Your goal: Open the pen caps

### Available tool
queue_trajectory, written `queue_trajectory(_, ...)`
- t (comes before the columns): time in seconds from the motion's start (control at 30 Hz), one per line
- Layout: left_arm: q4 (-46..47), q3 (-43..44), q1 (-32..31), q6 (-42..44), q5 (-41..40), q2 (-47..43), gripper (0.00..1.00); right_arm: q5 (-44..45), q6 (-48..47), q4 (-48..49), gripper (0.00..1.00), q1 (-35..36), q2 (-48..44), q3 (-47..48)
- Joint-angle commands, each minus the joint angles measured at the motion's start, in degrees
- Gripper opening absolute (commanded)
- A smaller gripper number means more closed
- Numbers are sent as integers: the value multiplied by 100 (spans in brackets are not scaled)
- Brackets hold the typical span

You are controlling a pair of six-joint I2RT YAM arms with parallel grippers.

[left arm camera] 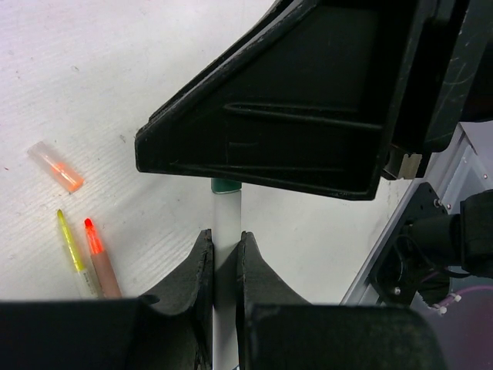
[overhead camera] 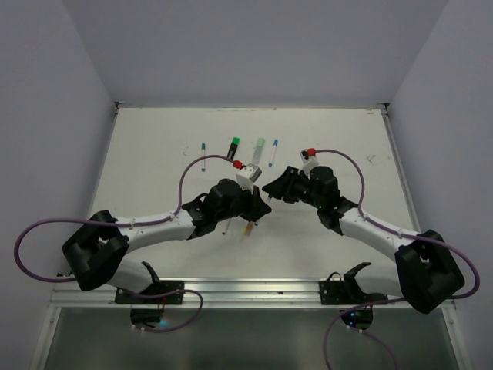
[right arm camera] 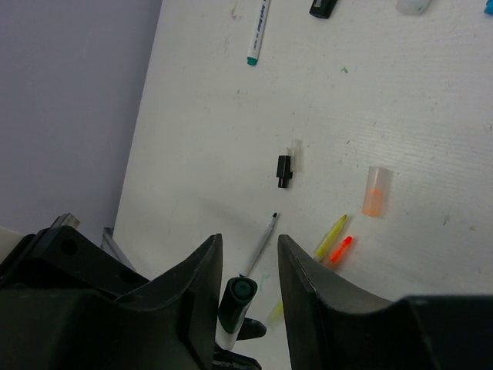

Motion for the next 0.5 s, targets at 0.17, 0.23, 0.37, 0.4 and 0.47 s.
queue_trajectory(0.17,412,175,31,-69,-123,-28,0,-82,87,359,22,74,85,5)
queue_trajectory(0.23,421,157,31,-69,-123,-28,0,-91,96,359,14,83,94,14)
queue_trajectory(0.37,359,148,31,-43,-106,-11,0,32,52,228,0,74,50,102)
queue_trajectory(0.4,342,131,31,-26,-97,-11,0,145,-17,166,0,83,-2,145)
queue_trajectory(0.47,272,96,22,-8,-97,-11,0,278,-71,-45,0,83,-64,295)
